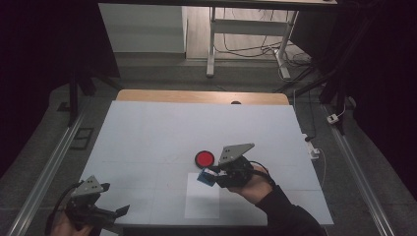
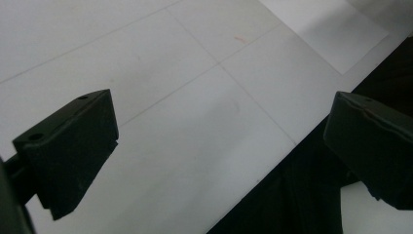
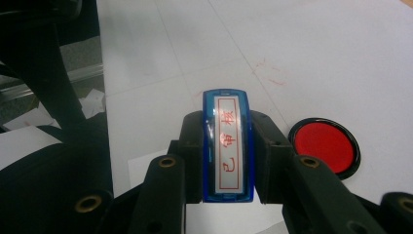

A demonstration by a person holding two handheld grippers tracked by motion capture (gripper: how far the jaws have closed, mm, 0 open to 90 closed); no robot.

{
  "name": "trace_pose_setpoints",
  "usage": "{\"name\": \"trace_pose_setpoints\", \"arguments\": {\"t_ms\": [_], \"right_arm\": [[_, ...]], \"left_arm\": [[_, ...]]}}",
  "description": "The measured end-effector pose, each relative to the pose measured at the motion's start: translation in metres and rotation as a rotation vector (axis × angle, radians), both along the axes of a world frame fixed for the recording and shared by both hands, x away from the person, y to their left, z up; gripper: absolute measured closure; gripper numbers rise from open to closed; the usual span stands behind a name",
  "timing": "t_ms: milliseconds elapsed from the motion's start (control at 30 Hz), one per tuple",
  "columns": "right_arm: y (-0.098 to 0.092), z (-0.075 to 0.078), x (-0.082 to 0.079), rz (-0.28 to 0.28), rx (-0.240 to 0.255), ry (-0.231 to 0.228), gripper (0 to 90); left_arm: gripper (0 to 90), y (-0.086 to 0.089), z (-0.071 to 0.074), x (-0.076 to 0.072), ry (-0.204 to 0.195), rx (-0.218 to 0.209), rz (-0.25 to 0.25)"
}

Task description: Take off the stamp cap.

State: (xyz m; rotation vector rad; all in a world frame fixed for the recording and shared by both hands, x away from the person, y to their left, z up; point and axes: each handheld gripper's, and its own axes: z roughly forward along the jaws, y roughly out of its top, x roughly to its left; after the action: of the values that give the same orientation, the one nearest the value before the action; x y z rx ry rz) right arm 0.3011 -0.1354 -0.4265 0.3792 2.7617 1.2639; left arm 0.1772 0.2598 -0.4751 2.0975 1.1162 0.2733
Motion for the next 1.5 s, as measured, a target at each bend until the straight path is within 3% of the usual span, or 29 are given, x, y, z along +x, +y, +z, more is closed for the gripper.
{"name": "trace_pose_setpoints", "arguments": {"t_ms": [233,400,733,1000,1233,1500], "right_arm": [[-0.001,0.001,0.0,0.006,-0.001,0.008,70.2],[-0.001,0.002,0.0,0.009,0.004,0.005,70.2],[-0.002,0.006,-0.001,0.012,0.012,0.012,70.1],[-0.005,0.01,0.0,0.014,0.026,0.002,70.2],[-0.006,0.014,-0.001,0.013,0.029,-0.003,70.2],[-0.006,0.016,-0.001,0.023,0.038,-0.008,70.2]], "left_arm": [[0.0,-0.007,0.001,0.005,-0.007,0.02,-0.03],[0.0,-0.012,0.002,0.011,-0.005,-0.008,-0.057],[0.0,-0.027,0.002,0.022,-0.039,-0.069,-0.15],[0.0,-0.042,0.005,0.032,-0.078,-0.061,-0.185],[0.0,-0.056,0.009,0.043,-0.101,-0.082,-0.232],[0.0,-0.075,0.01,0.056,-0.102,-0.056,-0.298]]}}
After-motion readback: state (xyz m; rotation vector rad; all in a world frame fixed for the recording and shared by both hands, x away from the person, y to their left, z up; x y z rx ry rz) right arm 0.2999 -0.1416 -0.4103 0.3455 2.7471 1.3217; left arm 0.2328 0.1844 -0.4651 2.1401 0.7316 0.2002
